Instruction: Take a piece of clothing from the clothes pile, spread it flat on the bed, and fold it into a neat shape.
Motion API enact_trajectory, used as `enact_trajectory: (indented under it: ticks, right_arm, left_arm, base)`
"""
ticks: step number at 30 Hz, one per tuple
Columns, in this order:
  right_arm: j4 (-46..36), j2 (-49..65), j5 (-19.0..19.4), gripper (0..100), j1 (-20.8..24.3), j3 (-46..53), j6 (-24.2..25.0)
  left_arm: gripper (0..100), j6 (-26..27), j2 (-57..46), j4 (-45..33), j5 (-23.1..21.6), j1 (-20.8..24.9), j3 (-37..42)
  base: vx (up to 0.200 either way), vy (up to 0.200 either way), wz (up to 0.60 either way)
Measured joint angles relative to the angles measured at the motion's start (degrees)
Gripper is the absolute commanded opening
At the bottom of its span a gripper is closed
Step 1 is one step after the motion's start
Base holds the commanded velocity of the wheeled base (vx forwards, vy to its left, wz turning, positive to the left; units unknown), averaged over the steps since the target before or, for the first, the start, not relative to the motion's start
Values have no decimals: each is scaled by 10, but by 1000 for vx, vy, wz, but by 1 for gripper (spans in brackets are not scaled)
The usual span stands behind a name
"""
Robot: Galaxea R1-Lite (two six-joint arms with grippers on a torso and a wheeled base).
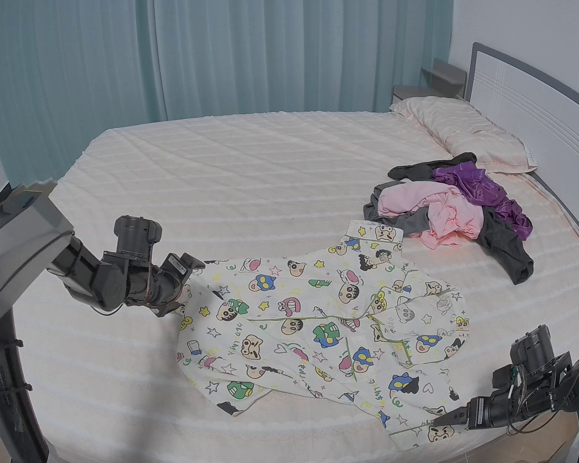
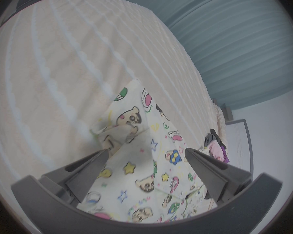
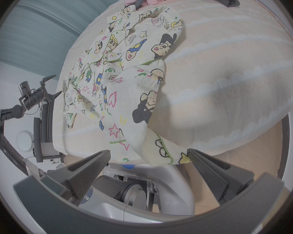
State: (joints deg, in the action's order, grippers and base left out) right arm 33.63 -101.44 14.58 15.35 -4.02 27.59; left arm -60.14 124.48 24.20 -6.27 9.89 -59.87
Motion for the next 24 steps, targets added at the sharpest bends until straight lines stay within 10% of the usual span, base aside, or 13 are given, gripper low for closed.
enact_trajectory:
  ticks: [24]
  right_arm:
    - [0, 0, 0, 100, 1, 1, -3]
  left_arm:
    - [100, 268, -65, 2, -134, -37, 199]
  base:
    - [0, 0, 0]
